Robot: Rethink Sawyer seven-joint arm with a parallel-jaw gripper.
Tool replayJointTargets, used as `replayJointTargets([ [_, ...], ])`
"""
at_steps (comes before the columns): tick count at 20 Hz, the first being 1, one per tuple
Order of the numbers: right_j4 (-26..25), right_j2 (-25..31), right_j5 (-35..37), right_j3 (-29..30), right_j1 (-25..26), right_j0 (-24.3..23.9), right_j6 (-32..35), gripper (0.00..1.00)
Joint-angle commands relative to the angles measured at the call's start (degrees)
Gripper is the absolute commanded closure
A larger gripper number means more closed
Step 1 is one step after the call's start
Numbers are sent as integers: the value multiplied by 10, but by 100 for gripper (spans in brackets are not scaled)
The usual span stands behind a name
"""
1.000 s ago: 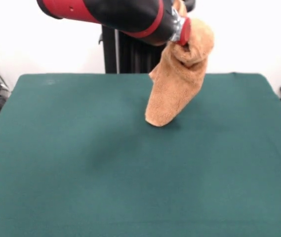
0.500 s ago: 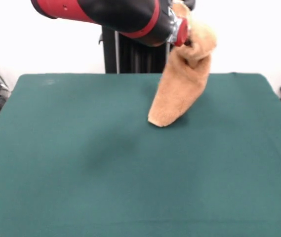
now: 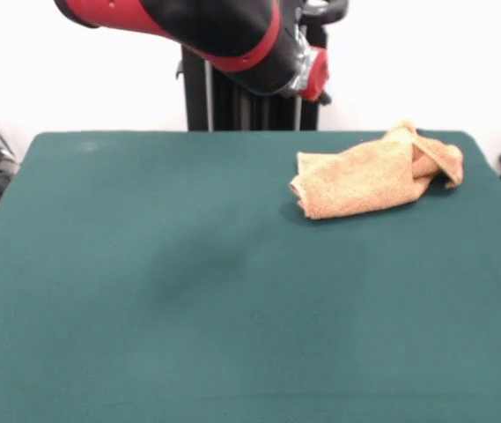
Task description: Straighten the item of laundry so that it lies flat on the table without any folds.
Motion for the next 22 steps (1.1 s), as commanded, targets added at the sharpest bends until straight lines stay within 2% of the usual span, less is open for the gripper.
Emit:
replayJointTargets([
  [1,35,16,-143,37,-24,43,134,0],
  [2,35,18,-177,41,-25,45,130,0],
  [6,17,24,-399,79,-29,57,131,0],
  [10,5,23,-522,122,-44,78,161,0],
  [12,-2,9,-542,123,-41,95,167,0],
  [17,9,-1,-514,131,-28,101,139,0],
  [22,22,-10,-496,156,-33,113,149,0],
])
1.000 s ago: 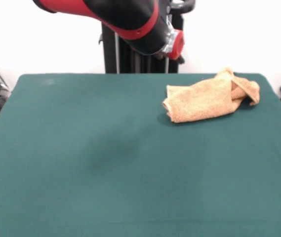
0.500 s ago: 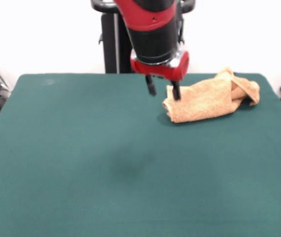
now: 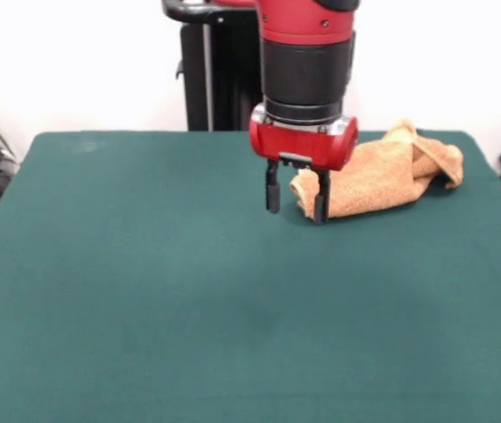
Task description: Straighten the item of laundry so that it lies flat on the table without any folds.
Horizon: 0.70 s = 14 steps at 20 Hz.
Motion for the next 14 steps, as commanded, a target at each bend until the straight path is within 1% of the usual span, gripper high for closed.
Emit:
replayJointTargets([
  [1,23,-2,43,93,19,33,154,0],
  [3,28,-4,49,102,17,39,160,0],
  [6,28,-9,36,109,19,46,162,0],
  [11,34,13,16,135,23,35,148,0],
  [14,47,25,23,149,30,29,153,0],
])
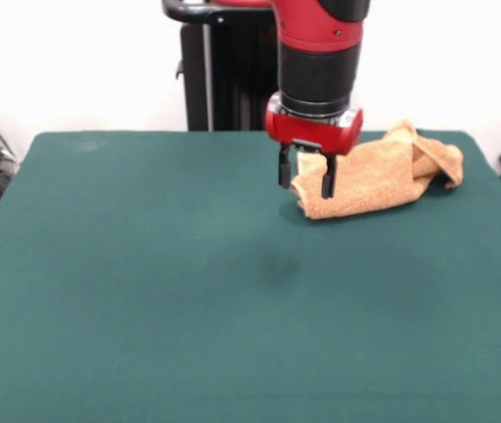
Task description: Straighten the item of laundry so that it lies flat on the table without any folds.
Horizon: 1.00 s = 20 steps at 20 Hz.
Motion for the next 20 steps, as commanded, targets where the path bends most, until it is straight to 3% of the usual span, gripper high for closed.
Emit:
replayJointTargets([
  [1,50,41,4,91,34,12,164,0],
  [4,69,64,-50,117,58,-1,177,0],
  [6,69,45,-45,122,53,12,181,0],
  [9,71,56,-68,137,57,-4,164,0],
  [12,71,106,-117,157,71,-52,143,0],
  [17,65,112,-124,149,76,-55,141,0],
  [20,64,148,-144,155,94,-86,136,0],
])
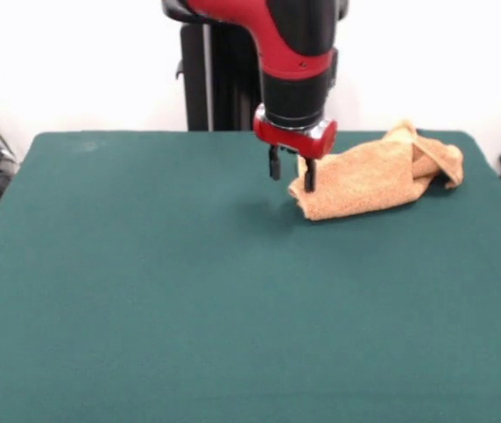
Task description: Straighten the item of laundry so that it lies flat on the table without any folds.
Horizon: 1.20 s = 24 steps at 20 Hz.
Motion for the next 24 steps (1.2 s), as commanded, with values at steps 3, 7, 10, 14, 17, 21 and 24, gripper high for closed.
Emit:
replayJointTargets([
  [3,21,142,-83,53,65,-53,136,0],
  [7,28,156,-41,52,68,-65,125,0],
  [10,30,170,-32,56,70,-75,126,0],
  [14,24,216,-80,77,81,-111,141,0],
  [17,9,233,-115,78,92,-130,143,0],
  [21,-4,246,-146,73,99,-146,144,0],
  [24,-16,270,-179,85,98,-164,158,0],
])
